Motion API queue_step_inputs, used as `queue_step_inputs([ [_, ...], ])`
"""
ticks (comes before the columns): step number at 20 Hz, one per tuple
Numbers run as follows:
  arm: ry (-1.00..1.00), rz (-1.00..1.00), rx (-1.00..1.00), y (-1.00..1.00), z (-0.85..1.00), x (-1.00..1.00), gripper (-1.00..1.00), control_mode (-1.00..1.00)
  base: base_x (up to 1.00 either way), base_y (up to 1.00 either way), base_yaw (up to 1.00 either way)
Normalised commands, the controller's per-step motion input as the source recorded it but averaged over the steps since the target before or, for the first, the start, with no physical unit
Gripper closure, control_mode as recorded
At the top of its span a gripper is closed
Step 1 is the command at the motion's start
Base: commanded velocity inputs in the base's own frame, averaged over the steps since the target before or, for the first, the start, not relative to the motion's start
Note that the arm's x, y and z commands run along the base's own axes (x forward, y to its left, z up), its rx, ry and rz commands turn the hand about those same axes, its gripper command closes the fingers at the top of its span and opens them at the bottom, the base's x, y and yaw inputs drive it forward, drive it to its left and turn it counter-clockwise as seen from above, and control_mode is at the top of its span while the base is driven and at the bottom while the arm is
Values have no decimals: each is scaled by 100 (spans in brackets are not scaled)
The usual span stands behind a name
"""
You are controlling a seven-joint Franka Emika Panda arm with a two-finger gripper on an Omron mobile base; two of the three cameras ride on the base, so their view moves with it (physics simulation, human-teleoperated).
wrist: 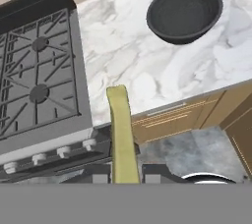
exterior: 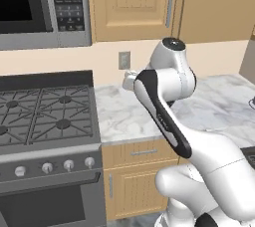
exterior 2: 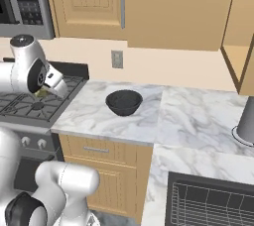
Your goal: Pick the egg and butter from the fridge and place them by the bowl for mixing.
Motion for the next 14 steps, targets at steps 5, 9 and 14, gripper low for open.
queue_step_inputs([
  [5, 27, 5, 0, 9, -60, 6, 100, -100, 0, 0, 0],
  [9, 26, 4, -3, 14, -51, 27, 100, -100, 0, 0, 0],
  [14, 8, 3, -5, 15, -49, 42, 100, -100, 0, 0, 0],
])
